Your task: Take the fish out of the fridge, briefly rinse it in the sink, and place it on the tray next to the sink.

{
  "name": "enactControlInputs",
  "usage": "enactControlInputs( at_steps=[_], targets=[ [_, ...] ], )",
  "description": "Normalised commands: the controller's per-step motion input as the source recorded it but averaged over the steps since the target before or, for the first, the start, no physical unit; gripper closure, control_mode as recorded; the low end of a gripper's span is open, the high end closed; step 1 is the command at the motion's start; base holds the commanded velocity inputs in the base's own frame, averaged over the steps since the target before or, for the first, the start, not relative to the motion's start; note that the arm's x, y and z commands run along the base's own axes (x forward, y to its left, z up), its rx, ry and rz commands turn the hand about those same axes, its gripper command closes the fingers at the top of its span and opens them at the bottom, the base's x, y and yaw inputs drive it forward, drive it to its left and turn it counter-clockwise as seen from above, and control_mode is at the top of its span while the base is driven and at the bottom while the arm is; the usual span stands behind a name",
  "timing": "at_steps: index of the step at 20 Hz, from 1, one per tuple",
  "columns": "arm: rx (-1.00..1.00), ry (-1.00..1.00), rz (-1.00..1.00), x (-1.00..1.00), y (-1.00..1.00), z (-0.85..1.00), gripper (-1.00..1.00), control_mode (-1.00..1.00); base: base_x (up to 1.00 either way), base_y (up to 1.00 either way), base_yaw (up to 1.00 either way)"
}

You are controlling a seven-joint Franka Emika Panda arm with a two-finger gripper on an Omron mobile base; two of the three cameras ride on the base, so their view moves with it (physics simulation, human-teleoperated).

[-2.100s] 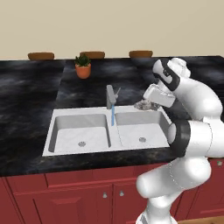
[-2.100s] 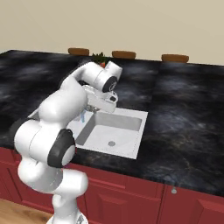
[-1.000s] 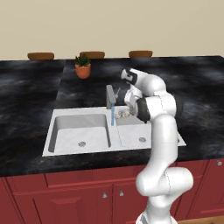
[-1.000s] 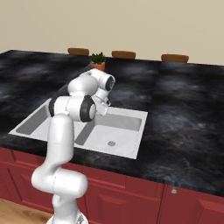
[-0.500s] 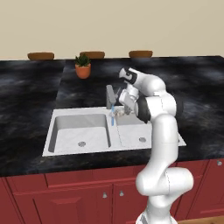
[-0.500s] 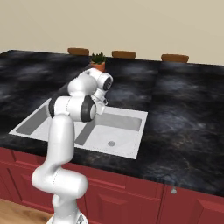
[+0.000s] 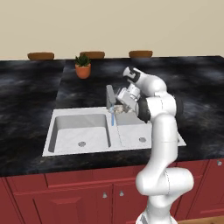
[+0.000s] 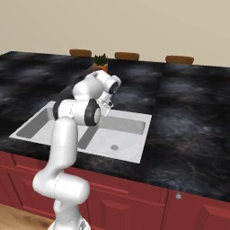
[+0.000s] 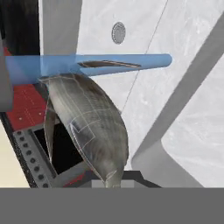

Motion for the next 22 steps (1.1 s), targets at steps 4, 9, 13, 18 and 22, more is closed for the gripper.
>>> enactControlInputs(
  at_steps=[4, 9, 13, 18, 22],
  targets=[
    [-0.04, 0.00, -0.22, 0.47, 0.00, -0.49, 1.00, -1.00, 0.00, 0.00, 0.00],
    [0.00, 0.01, -0.13, 0.47, 0.01, -0.34, 1.00, -1.00, 0.00, 0.00, 0.00],
    [0.00, 0.05, -0.04, 0.41, 0.26, -0.01, 1.00, -1.00, 0.00, 0.00, 0.00],
    [0.00, 0.11, -0.01, 0.29, 0.18, -0.08, 1.00, -1.00, 0.00, 0.00, 0.00],
    [-0.01, 0.02, 0.02, -0.66, 0.05, -0.05, 1.00, -1.00, 0.00, 0.00, 0.00]
  ],
)
